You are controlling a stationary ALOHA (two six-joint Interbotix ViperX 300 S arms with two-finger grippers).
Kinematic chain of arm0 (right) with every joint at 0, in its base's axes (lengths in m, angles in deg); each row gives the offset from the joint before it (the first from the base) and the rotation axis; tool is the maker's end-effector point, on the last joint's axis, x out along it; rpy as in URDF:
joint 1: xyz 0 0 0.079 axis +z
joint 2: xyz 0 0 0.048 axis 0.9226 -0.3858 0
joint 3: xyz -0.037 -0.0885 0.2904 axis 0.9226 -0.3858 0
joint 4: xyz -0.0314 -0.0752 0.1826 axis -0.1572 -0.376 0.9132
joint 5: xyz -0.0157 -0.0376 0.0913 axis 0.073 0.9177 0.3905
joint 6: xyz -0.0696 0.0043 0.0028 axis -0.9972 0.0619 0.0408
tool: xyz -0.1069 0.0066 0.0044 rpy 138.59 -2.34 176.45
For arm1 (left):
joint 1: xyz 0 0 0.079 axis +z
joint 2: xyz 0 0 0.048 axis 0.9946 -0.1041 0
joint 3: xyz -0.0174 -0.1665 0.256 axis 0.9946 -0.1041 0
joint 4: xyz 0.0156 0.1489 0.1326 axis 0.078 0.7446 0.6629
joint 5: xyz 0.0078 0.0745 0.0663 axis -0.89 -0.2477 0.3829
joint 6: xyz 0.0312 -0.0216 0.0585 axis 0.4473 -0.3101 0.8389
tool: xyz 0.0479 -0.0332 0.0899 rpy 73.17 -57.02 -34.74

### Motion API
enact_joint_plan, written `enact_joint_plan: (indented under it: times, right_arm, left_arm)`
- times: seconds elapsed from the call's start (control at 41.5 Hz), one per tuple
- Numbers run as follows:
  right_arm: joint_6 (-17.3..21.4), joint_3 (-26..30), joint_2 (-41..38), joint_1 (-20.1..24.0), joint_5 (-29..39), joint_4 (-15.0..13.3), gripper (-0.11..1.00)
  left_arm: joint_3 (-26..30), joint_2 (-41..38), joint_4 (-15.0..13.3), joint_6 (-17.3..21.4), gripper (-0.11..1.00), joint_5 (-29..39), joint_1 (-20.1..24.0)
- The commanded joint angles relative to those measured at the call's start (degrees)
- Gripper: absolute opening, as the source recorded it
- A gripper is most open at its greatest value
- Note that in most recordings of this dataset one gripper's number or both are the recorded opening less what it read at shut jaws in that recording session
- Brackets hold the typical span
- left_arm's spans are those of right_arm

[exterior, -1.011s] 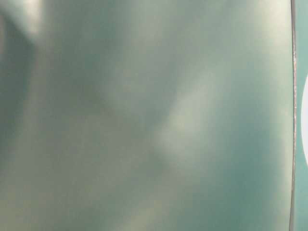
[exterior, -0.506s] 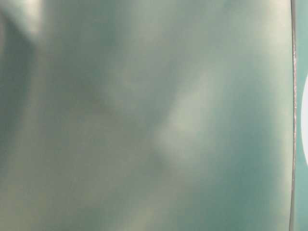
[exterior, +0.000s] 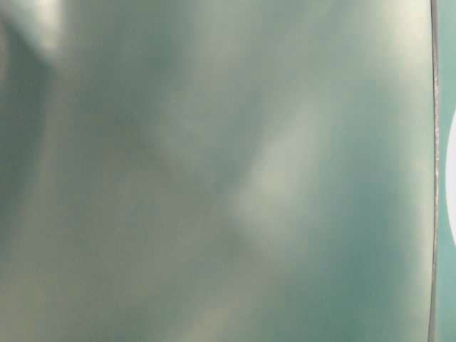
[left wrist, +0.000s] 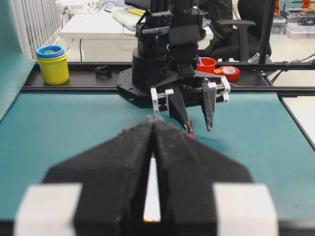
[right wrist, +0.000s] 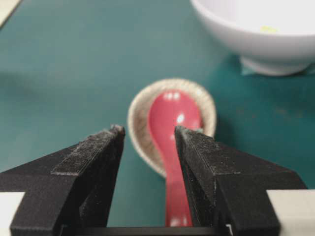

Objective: Scoop the yellow hexagonal prism block from the bowl with a spoon using the right arm.
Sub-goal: 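Close the right gripper on the pink spoon handle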

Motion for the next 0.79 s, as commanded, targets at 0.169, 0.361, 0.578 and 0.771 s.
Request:
enact_joint_plan:
  times: [0.169,0.361,0.578,0.771]
  right_arm:
    - [-0.2,-0.5,0.3,0.7,1.2,3.2,0.52]
    - [-0.7,-1.5,0.3,0.7,1.8,4.1,0.52]
    - [-0.9,-1.5,0.3,0.7,4.7,4.1,0.52]
    - [-0.9,-1.5,0.3,0.7,5.4,4.2,0.52]
  left_arm:
    - [0.4,-0.5,0.2,0.2,0.0,-0.3,0.1]
    - [0.4,-0.5,0.2,0.2,0.0,-0.3,0.1]
    - [0.4,-0.5,0.3,0.2,0.0,-0.3,0.1]
    - [0.4,-0.5,0.3,0.2,0.0,-0.4,0.1]
